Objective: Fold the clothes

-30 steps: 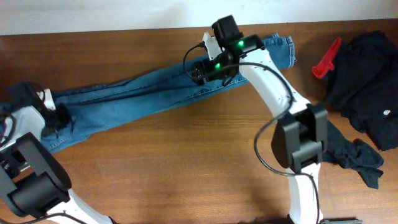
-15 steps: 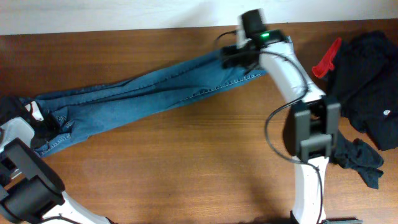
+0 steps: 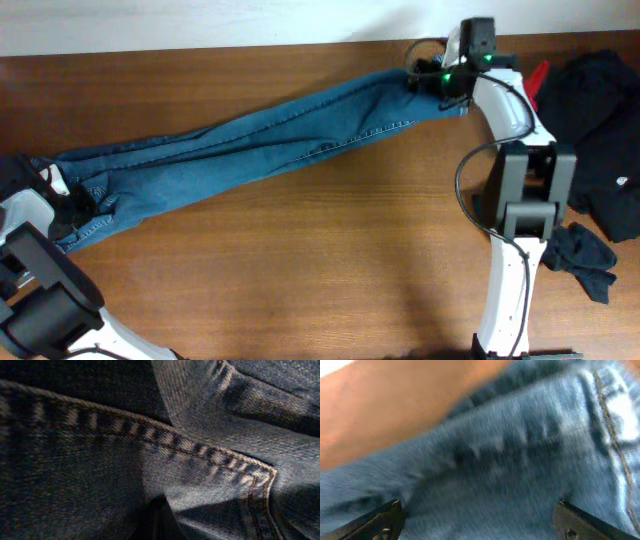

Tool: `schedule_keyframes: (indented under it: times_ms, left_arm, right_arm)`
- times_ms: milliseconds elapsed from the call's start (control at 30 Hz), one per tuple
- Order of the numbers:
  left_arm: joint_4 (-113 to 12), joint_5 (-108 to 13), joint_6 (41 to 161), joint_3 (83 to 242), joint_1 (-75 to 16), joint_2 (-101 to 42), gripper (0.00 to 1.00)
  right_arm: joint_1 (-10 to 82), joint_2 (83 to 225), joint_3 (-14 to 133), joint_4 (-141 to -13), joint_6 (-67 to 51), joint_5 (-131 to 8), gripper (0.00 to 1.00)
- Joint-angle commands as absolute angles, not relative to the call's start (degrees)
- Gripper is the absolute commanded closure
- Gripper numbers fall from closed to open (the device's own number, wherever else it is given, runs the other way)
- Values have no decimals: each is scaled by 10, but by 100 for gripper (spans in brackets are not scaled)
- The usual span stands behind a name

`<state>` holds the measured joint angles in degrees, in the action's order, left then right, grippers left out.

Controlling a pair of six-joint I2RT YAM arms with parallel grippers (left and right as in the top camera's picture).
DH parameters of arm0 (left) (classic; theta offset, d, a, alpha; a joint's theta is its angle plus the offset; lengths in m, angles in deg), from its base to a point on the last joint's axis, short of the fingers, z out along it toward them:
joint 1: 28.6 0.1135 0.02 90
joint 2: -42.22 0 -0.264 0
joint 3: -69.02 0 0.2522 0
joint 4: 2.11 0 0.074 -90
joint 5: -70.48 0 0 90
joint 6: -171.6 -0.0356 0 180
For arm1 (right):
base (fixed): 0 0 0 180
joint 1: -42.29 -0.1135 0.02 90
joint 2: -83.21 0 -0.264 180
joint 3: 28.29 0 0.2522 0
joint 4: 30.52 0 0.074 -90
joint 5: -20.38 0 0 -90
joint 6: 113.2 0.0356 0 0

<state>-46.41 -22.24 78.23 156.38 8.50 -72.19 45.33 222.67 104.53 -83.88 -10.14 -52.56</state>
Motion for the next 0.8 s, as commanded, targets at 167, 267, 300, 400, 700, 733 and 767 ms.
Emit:
schedule_keyframes:
  times_ms: [167, 267, 300, 400, 700, 733, 767]
  left_arm:
    - [-479, -182, 790, 1549, 97, -725, 100]
    - [-478, -182, 790, 1549, 97, -725, 100]
    - [-477, -182, 790, 1549, 98, -725, 99]
    - [-478, -182, 790, 1550, 98, -725, 99]
    - [-496, -186, 790, 1559, 98, -706, 93]
    - [-498, -192, 790, 1561, 98, -701, 90]
    - [-500, -209, 790, 1565, 98, -693, 85]
  right_arm:
    - [474, 2241, 1047, -947, -77, -794, 0]
    - [506, 2241, 1047, -1008, -61, -892, 4]
    - [518, 2241, 1047, -1023, -54, -909, 4]
    - [553, 2238, 1048, -1055, -49, -895, 7]
    - [580, 2154, 1048, -1098, -65, -871, 4]
    - [579, 2145, 1048, -1094, -87, -855, 3]
    - [577, 2133, 1048, -1090, -120, -829, 1]
